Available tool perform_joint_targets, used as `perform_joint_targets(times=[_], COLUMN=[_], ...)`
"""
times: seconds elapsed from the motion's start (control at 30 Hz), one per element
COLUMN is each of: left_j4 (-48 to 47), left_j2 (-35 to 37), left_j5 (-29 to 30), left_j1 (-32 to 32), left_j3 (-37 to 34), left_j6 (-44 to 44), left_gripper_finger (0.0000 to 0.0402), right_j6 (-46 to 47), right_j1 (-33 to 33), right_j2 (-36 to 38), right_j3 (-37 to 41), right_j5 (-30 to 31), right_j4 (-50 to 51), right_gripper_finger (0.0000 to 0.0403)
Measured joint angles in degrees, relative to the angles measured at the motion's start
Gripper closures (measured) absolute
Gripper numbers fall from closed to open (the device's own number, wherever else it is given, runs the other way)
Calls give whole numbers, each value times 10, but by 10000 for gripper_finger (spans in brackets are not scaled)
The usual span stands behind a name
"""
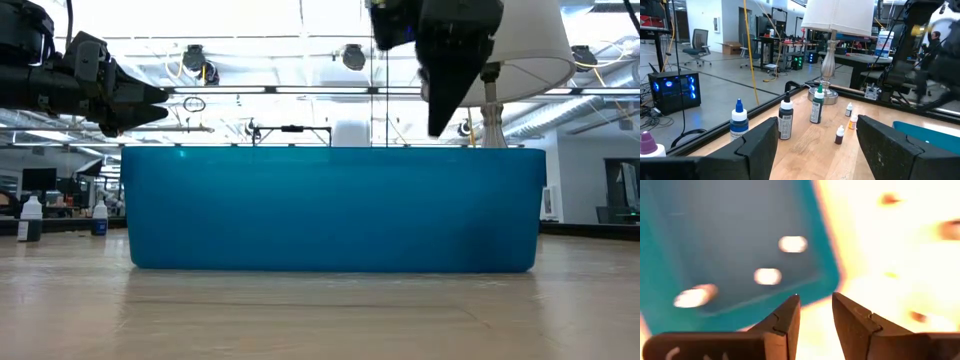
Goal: Pick & Place food coloring
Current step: Put the small green food coloring bottle into the blue bin
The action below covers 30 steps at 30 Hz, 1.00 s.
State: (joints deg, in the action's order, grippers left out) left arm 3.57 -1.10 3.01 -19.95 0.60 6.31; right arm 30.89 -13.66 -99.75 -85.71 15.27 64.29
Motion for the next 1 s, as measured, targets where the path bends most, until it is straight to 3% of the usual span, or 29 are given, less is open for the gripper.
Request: perform_joint_targets(times=[0.17, 0.43, 0.73, 1.0], left_j4=[0, 0, 0, 0], left_j2=[0, 0, 0, 0], left_j5=[0, 0, 0, 0], left_j1=[0, 0, 0, 0], left_j3=[0, 0, 0, 0], left_j6=[0, 0, 0, 0], left_gripper_finger=[133, 133, 133, 133], right_j6=[25, 44, -9, -31], right_j1=[30, 177, 301, 332], right_j2=[52, 133, 175, 175], right_j3=[4, 111, 260, 320], right_j5=[79, 85, -32, -50], right_j4=[96, 91, -74, -150], right_gripper_finger=[276, 194, 159, 164])
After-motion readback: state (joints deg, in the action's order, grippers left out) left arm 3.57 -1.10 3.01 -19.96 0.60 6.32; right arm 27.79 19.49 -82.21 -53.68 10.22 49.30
